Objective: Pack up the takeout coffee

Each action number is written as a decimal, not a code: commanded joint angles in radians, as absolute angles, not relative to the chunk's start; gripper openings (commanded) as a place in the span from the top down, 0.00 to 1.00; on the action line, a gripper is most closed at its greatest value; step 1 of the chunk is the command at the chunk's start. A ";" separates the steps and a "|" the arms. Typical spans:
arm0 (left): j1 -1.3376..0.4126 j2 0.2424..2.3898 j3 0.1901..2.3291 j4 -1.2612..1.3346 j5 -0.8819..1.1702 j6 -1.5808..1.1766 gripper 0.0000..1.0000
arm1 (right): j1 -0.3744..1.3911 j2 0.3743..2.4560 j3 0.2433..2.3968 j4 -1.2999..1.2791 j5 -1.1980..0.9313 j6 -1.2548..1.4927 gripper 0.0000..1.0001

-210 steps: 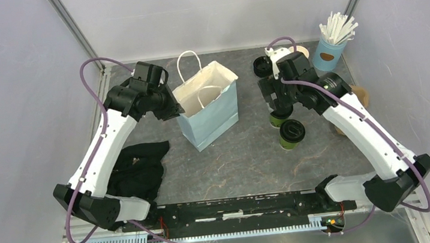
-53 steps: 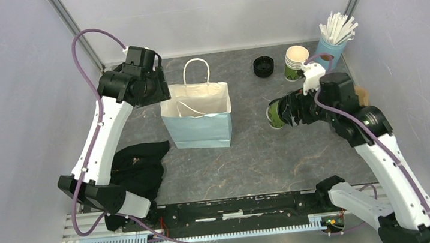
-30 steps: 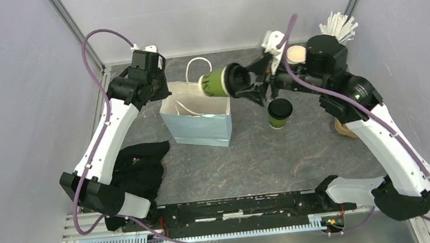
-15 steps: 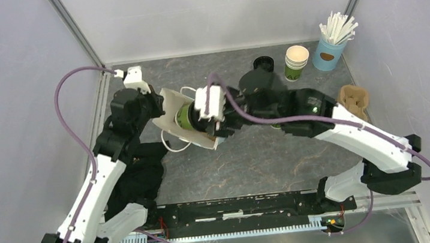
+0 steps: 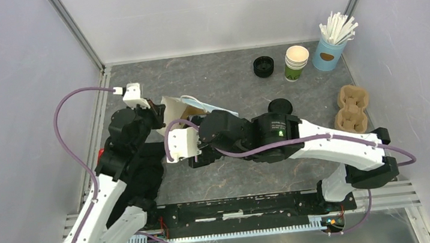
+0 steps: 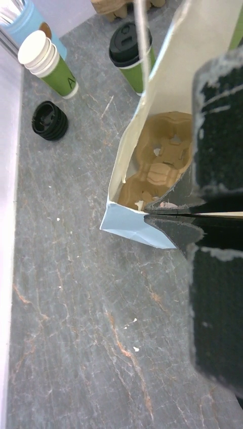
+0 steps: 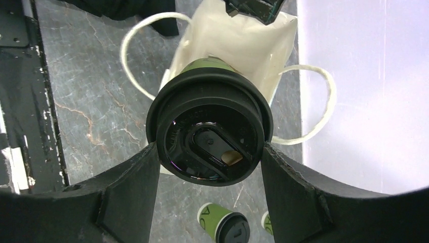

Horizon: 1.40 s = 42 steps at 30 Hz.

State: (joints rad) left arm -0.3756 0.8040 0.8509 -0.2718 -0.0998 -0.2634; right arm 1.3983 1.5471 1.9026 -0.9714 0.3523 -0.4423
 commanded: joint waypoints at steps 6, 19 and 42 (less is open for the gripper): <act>-0.375 0.667 0.729 -0.056 -0.094 -0.315 0.98 | 1.420 1.623 1.981 -1.037 0.570 -0.403 0.70; -0.375 0.557 0.613 -0.043 -0.079 -0.416 0.98 | 1.430 1.744 2.009 -1.043 0.566 -0.370 0.71; -0.375 0.383 0.543 -0.236 -0.035 -0.522 0.98 | 1.377 1.775 1.804 -0.951 0.555 -0.338 0.73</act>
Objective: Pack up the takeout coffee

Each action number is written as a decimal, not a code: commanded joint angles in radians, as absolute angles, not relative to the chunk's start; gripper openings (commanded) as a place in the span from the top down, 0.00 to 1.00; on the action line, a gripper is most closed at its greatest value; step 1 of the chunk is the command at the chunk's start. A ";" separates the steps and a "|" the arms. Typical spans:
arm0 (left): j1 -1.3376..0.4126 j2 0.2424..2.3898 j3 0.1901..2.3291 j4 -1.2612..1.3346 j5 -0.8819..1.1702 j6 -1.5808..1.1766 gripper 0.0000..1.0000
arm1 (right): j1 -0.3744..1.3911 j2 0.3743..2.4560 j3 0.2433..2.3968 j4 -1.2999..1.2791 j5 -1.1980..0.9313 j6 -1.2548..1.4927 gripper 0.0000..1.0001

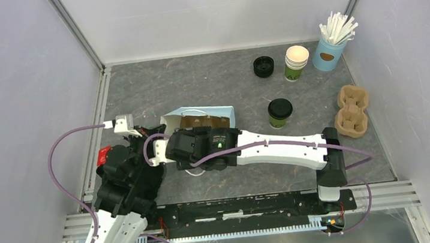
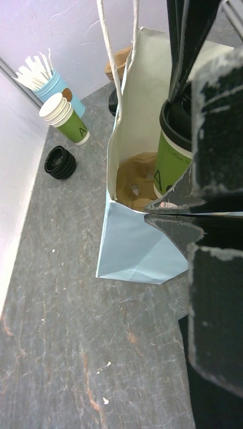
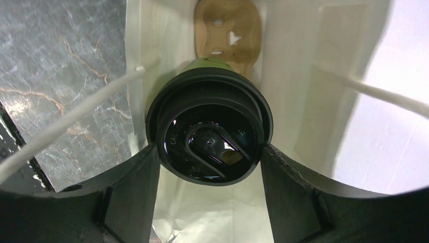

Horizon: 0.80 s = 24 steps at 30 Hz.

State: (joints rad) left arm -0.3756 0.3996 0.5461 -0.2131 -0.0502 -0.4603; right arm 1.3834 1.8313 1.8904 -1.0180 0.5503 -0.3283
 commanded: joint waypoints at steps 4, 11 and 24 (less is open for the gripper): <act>-0.375 0.373 0.542 -0.261 -0.033 -0.523 0.98 | 1.335 1.742 1.709 -0.886 0.545 -0.370 0.73; -0.375 0.314 0.520 -0.290 -0.037 -0.546 0.98 | 1.285 1.724 1.632 -0.773 0.530 -0.462 0.73; -0.375 0.303 0.514 -0.336 -0.005 -0.612 0.98 | 1.202 1.729 1.421 -0.432 0.436 -0.607 0.74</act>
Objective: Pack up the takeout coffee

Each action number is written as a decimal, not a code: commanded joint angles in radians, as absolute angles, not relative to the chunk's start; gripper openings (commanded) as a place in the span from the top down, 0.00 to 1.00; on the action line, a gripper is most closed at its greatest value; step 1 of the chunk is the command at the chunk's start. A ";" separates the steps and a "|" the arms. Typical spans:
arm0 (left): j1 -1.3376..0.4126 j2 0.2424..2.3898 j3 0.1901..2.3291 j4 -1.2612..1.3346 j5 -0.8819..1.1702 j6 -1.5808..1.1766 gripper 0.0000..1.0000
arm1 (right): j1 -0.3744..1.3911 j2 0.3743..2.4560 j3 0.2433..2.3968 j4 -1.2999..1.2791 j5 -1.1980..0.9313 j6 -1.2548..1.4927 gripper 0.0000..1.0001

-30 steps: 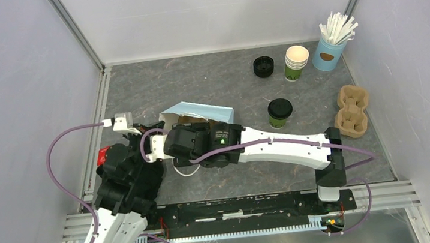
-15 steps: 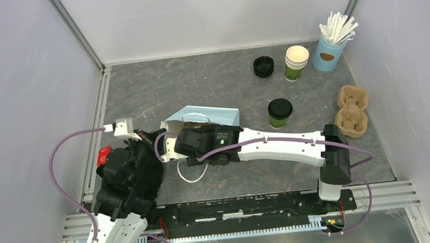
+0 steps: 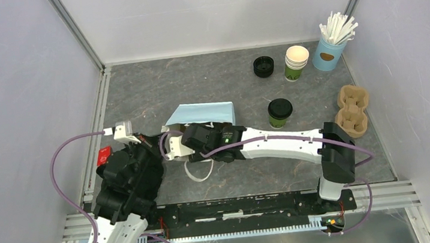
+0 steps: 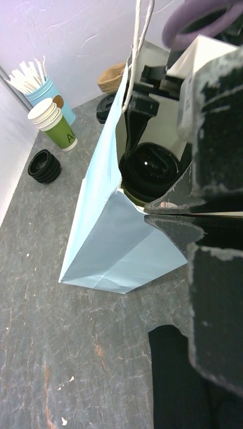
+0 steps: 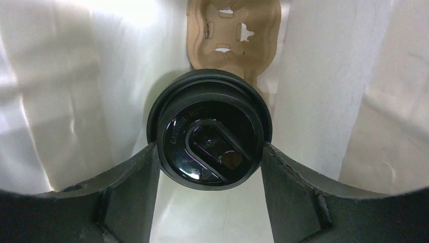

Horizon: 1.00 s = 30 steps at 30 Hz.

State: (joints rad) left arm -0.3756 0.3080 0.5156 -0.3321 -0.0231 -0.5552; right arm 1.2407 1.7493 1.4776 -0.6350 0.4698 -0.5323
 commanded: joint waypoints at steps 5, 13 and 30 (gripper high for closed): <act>-0.378 0.305 0.523 -0.346 -0.005 -0.614 0.98 | 1.173 1.779 1.453 -0.372 0.468 -0.651 0.75; -0.379 0.308 0.535 -0.364 -0.019 -0.604 0.98 | 1.206 1.694 1.470 -0.461 0.425 -0.603 0.74; -0.380 0.333 0.555 -0.387 -0.038 -0.611 0.98 | 1.141 1.683 1.411 -0.306 0.368 -0.631 0.74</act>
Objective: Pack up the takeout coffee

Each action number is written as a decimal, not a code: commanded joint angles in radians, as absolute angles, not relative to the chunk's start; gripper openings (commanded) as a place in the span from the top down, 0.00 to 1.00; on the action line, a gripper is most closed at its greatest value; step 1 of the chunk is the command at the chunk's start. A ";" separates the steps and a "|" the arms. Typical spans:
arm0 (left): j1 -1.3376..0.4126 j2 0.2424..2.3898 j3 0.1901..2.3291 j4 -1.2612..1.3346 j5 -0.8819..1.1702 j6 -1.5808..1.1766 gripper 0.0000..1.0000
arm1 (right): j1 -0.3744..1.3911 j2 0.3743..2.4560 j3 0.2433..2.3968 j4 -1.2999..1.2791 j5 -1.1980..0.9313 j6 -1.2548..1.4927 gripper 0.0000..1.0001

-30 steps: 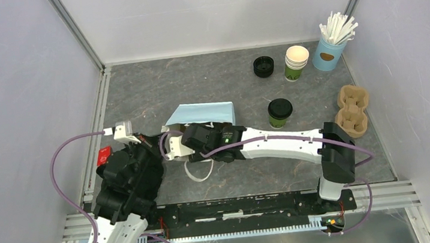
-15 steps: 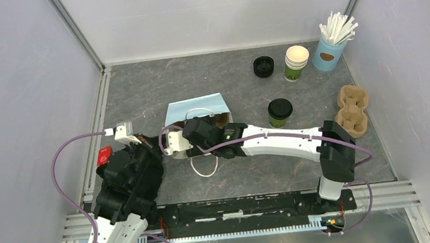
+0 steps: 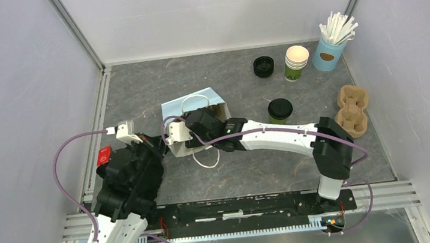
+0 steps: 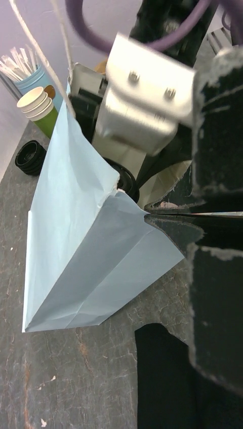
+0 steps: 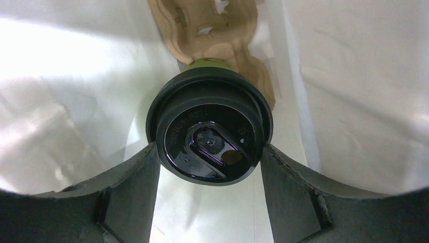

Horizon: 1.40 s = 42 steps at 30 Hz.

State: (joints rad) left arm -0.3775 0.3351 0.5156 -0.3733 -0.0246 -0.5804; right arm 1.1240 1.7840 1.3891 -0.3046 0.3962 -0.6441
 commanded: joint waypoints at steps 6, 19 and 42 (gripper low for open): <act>-0.380 0.348 0.587 -0.410 -0.038 -0.602 0.98 | 1.125 1.611 1.320 -0.332 0.408 -0.680 0.75; -0.395 0.380 0.630 -0.431 -0.031 -0.604 0.98 | 1.118 1.776 1.437 -0.308 0.253 -0.666 0.76; -0.413 0.842 1.202 -0.910 -0.214 -0.793 0.98 | 1.189 1.523 1.666 -0.566 0.475 -0.373 0.78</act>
State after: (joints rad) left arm -0.4118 0.7044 1.0042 -0.7319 -0.1612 -0.6601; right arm 1.1553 1.5562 1.4929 -0.4686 0.4068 -0.4942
